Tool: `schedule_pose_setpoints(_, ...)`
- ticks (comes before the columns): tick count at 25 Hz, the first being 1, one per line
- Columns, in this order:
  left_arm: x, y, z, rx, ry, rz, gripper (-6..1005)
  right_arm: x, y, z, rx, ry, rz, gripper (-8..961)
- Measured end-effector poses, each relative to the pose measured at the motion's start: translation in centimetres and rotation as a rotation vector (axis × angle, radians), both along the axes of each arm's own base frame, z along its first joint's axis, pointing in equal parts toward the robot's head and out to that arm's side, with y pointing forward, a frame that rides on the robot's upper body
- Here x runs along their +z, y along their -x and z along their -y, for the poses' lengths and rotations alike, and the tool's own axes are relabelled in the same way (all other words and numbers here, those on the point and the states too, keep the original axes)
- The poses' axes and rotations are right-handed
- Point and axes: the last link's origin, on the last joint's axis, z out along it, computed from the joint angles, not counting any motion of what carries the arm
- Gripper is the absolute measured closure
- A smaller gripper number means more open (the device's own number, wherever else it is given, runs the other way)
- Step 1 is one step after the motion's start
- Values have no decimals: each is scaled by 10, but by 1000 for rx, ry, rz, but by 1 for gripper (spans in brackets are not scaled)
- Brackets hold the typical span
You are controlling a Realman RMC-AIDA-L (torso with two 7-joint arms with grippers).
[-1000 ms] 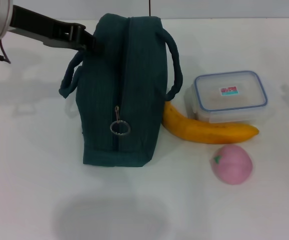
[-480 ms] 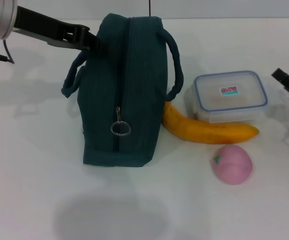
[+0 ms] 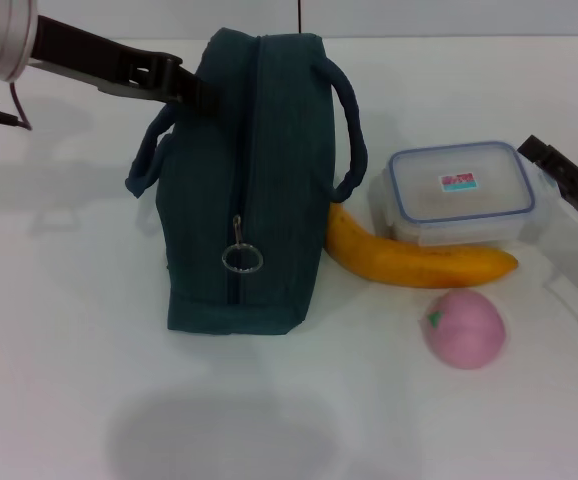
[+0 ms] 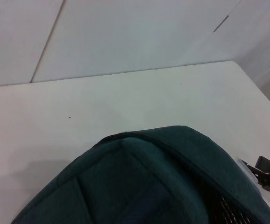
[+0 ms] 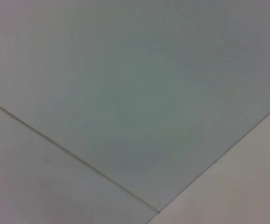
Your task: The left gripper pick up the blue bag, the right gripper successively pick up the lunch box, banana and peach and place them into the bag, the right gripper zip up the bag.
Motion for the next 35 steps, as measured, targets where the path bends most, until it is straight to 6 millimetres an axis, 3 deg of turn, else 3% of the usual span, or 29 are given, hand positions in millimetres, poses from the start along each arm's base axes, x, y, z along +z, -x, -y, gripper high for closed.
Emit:
schedule_pose_setpoints(24,-2,0,1,-7,6,-3,948,-5,3,4,-9,70,-66,207)
schedule_pose_setpoints(35,-2,1,1,-7,5,-8,947,-3,-3,8,-42,58,-82,574)
